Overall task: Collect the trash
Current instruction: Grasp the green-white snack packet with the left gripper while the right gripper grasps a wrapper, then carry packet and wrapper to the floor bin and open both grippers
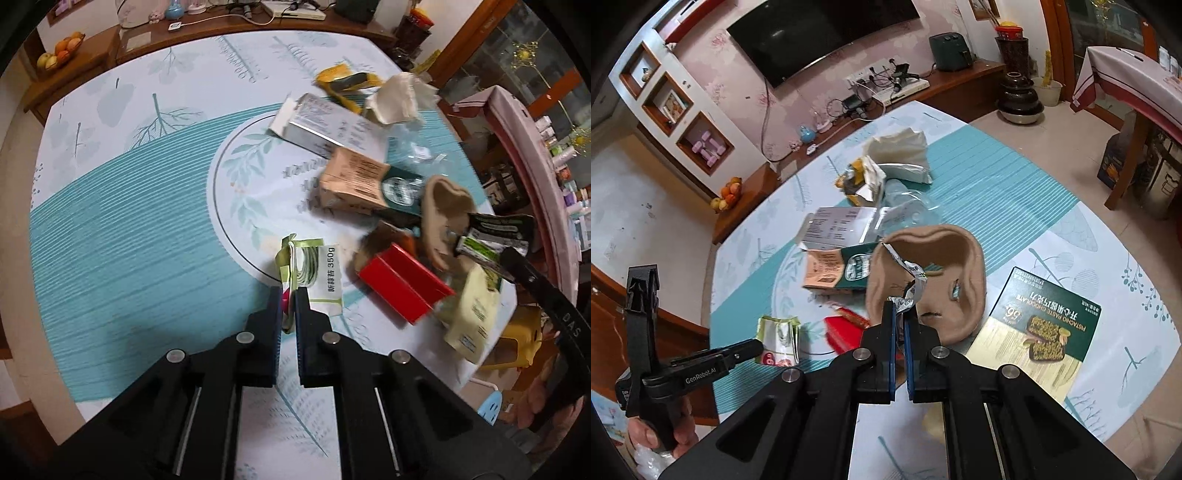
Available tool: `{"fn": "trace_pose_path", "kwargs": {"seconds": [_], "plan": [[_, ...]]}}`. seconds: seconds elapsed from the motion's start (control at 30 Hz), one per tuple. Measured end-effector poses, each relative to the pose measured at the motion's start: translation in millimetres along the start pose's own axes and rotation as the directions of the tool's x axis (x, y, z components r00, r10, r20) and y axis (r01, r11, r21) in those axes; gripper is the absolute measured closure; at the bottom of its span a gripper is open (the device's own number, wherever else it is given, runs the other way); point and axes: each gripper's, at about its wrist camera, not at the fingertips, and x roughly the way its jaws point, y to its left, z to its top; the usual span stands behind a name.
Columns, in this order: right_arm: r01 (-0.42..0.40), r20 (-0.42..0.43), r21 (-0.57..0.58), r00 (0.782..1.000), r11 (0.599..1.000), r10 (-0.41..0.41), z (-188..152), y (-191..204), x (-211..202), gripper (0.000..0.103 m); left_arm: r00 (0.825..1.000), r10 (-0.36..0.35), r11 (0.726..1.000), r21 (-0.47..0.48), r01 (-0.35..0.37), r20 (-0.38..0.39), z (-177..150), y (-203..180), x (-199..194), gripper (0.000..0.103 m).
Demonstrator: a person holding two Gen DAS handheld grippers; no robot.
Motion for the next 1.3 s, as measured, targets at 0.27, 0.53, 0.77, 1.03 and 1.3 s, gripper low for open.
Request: {"fn": "trace_pose_path", "kwargs": {"seconds": [0.27,0.53,0.77,1.03,1.3], "plan": [[-0.046,0.018,-0.052,0.999,0.998,0.047,-28.6,5.1,-49.5,0.099,0.998,-0.055,0.998,0.04,0.055,0.011,-42.0,-39.9,-39.3,0.099],[-0.081,0.014,-0.095,0.996,0.992,0.083,-84.2,-11.0,-112.1,0.099,0.995,-0.087,0.993,0.083,0.083,0.045,-97.7,-94.1,-75.4,0.099],[-0.093,0.008,-0.126,0.996,0.988,0.094,-141.7,-49.7,-165.2,0.099,0.993,-0.094,0.99,0.113,0.087,0.065,-168.5,-150.8,-93.8,0.099],[-0.107,-0.044,-0.143,0.994,0.984,0.101,-214.4,-115.1,-202.1,0.099,0.996,-0.074,0.99,0.126,0.066,0.057,-254.2,-205.6,-88.2,0.099],[-0.091,-0.141,-0.135,0.987,0.987,0.072,-275.6,-154.4,-196.8,0.099,1.0,-0.02,0.986,0.166,0.023,-0.02,-308.3,-235.1,-59.7,0.099]]}}
